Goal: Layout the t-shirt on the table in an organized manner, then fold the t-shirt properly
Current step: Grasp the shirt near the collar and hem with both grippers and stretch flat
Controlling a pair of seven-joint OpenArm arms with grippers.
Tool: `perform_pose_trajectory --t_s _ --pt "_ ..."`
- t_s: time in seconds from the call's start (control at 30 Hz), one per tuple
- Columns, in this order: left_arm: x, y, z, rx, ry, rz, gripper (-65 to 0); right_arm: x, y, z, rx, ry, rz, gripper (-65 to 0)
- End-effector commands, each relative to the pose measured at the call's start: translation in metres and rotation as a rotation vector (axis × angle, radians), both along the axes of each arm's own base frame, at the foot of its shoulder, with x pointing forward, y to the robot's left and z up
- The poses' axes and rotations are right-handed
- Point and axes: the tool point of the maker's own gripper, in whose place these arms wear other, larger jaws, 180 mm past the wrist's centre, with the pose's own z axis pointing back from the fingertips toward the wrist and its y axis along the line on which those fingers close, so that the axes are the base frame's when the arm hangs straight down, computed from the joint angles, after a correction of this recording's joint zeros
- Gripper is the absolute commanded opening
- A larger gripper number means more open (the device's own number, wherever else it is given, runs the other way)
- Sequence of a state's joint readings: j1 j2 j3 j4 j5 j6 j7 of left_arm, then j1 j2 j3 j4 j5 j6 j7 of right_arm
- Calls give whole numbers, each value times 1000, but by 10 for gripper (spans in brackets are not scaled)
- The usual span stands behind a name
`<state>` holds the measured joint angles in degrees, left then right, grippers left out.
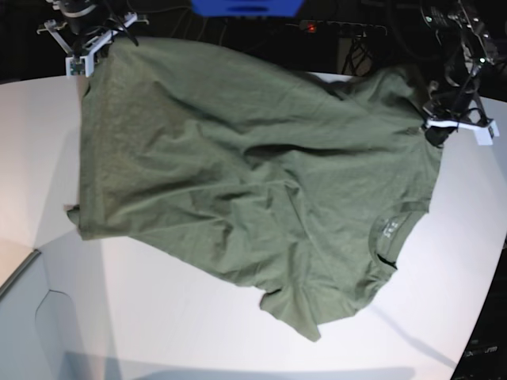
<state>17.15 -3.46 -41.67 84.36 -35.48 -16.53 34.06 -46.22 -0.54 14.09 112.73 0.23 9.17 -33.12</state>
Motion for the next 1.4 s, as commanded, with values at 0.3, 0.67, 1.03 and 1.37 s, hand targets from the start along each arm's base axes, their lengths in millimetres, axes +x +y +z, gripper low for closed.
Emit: perform_pose_trajectory --t_s 0.3,0.67,1.03,1.37 --pt "-2 5 8 21 -19 -5 -587 24 -39 22 -89 -103 -73 -285" --pt "8 3 51 101 -115 -39 -311 118 -34 54 -73 -328 -54 -286" --pt "111 -15 44 48 -163 -105 -313 170 -12 17 31 -270 -51 -650" --pt "152 -24 -20 115 16 -165 -313 176 -12 -36 82 -133 -77 -650"
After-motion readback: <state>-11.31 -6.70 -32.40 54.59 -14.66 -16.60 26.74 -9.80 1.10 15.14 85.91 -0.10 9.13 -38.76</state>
